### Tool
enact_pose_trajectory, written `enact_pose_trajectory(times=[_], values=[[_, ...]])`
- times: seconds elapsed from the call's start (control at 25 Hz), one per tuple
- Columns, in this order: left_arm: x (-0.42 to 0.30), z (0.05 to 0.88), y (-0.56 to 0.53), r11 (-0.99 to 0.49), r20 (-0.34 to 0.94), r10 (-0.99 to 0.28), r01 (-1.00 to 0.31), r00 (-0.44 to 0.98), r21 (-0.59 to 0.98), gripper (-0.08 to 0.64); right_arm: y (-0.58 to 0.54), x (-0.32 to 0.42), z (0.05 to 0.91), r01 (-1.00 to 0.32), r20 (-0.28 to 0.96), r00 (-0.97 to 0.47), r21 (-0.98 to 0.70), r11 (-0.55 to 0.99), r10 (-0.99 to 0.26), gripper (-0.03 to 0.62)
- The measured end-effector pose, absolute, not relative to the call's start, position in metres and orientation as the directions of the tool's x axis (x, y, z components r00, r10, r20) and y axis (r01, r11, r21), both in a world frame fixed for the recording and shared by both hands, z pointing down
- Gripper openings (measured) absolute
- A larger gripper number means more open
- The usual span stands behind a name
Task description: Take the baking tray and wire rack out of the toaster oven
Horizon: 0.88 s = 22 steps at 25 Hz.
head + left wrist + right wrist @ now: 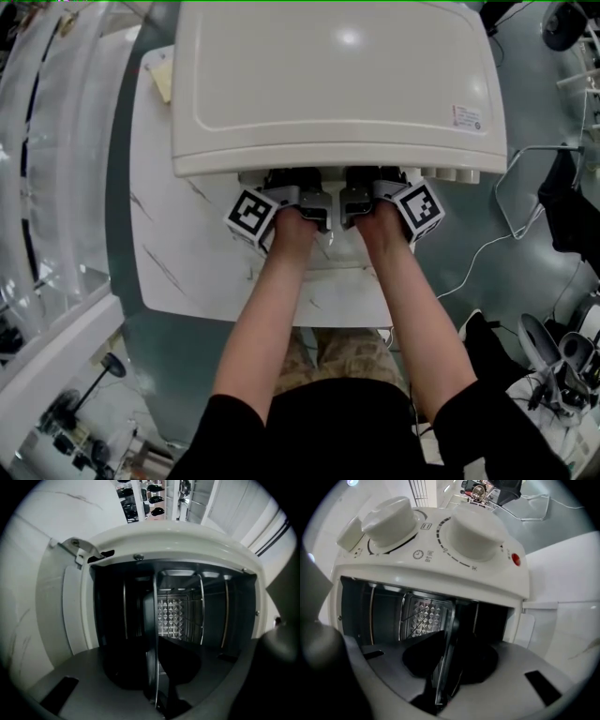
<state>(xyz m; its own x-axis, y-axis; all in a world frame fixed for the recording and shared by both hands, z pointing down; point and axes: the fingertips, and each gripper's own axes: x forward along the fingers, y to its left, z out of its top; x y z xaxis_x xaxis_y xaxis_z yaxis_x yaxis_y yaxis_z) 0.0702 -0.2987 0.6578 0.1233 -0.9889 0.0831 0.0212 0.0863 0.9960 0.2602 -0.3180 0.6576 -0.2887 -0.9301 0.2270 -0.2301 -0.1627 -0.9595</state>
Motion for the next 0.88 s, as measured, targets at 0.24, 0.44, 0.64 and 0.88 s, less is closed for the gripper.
enact_pose_trajectory(times=[0.24,0.44,0.64,0.88], values=[[0.115,0.647,-0.298,0.112,0.107,-0.987,0.037,0.116,0.993,0.086,-0.319,0.305,0.647,-0.167,0.233,-0.286,-0.967,-0.191,-0.930,0.095],[0.088,0.652,-0.241,0.123,0.114,-0.987,0.074,0.111,0.990,0.084,-0.264,0.277,0.652,-0.124,0.246,-0.266,-0.968,-0.220,-0.932,0.084],[0.083,0.654,-0.197,0.132,0.121,-0.983,0.073,0.138,0.989,0.084,-0.217,0.273,0.656,-0.087,0.281,-0.256,-0.960,-0.268,-0.925,0.078],[0.092,0.645,-0.143,0.156,0.141,-0.979,0.098,0.145,0.983,0.084,-0.162,0.283,0.646,-0.081,0.298,-0.265,-0.954,-0.287,-0.917,0.077]])
